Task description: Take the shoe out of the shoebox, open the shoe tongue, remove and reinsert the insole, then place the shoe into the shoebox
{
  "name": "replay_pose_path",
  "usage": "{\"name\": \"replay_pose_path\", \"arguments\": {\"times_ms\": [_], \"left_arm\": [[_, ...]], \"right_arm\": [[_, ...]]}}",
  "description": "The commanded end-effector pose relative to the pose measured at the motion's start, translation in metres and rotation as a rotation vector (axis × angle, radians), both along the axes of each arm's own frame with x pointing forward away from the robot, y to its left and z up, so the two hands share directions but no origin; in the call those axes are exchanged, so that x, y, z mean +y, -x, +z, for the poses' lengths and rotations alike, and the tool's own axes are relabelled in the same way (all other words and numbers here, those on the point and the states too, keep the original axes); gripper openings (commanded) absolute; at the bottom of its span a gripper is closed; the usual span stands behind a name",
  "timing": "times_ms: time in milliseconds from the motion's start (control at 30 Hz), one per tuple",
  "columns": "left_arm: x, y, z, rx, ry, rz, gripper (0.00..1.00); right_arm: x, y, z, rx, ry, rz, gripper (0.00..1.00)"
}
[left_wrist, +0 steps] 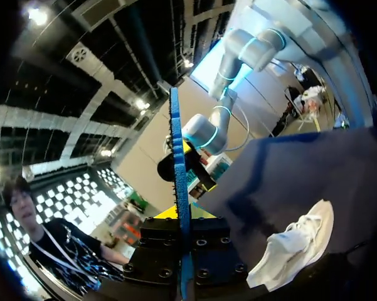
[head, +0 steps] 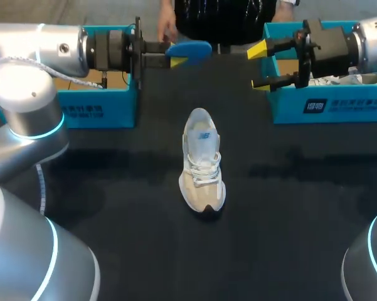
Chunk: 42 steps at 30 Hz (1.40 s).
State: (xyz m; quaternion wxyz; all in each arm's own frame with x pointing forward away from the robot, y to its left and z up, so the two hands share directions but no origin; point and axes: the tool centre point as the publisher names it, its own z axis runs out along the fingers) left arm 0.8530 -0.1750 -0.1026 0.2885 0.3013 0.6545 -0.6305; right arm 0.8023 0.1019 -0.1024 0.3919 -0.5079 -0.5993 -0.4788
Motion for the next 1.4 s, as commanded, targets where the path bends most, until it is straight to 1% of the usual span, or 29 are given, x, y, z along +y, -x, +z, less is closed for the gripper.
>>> {"name": "replay_pose_path", "arguments": {"times_ms": [33, 67, 100, 133, 167, 233, 333, 433, 533, 667, 900, 1033, 1233, 1400], "left_arm": [[-0.002, -0.003, -0.012, -0.552, 0.058, -0.021, 0.0], [-0.002, -0.004, -0.013, -0.586, 0.046, -0.02, 0.0], [-0.002, -0.005, -0.015, -0.669, 0.047, -0.024, 0.0], [-0.002, -0.006, -0.015, -0.709, 0.038, -0.032, 0.0], [-0.002, -0.007, -0.017, -0.779, 0.034, -0.041, 0.0], [-0.002, -0.008, -0.017, -0.865, 0.041, -0.044, 0.0], [-0.004, -0.009, -0.016, -0.948, 0.042, -0.051, 0.0], [-0.005, -0.009, -0.016, -0.99, 0.026, -0.048, 0.0], [-0.006, -0.009, -0.016, -0.969, 0.031, -0.031, 0.0], [-0.006, -0.01, -0.016, -0.981, 0.026, -0.029, 0.0], [-0.007, -0.012, -0.017, -0.937, 0.033, 0.018, 0.0], [-0.009, -0.011, -0.018, -0.895, 0.038, 0.035, 0.0], [-0.011, -0.009, -0.019, -0.886, 0.038, 0.035, 0.0], [-0.015, -0.008, -0.019, -0.879, 0.036, 0.038, 0.0]], "right_arm": [[0.002, -0.001, -0.001, 0.0, 0.001, -0.001, 1.0], [0.002, -0.001, -0.001, 0.0, 0.001, -0.001, 1.0], [0.002, -0.001, -0.001, 0.0, 0.001, -0.001, 1.0], [0.002, -0.001, -0.001, 0.0, 0.001, -0.001, 1.0], [0.002, -0.001, -0.001, 0.0, 0.001, -0.001, 1.0], [0.002, -0.001, -0.001, 0.0, 0.001, -0.001, 1.0], [0.002, -0.001, -0.001, 0.0, 0.001, -0.001, 1.0], [0.002, -0.001, -0.001, 0.0, 0.001, -0.001, 1.0], [0.002, -0.001, -0.001, 0.0, 0.001, -0.001, 1.0], [0.002, -0.001, -0.001, 0.0, 0.001, -0.001, 1.0], [0.002, -0.001, -0.001, 0.0, 0.001, -0.001, 1.0], [0.002, -0.001, -0.001, 0.0, 0.001, -0.001, 1.0], [0.002, -0.001, -0.001, 0.0, 0.001, -0.001, 1.0], [0.014, -0.002, 0.001, -0.007, -0.005, 0.028, 1.0]]}}
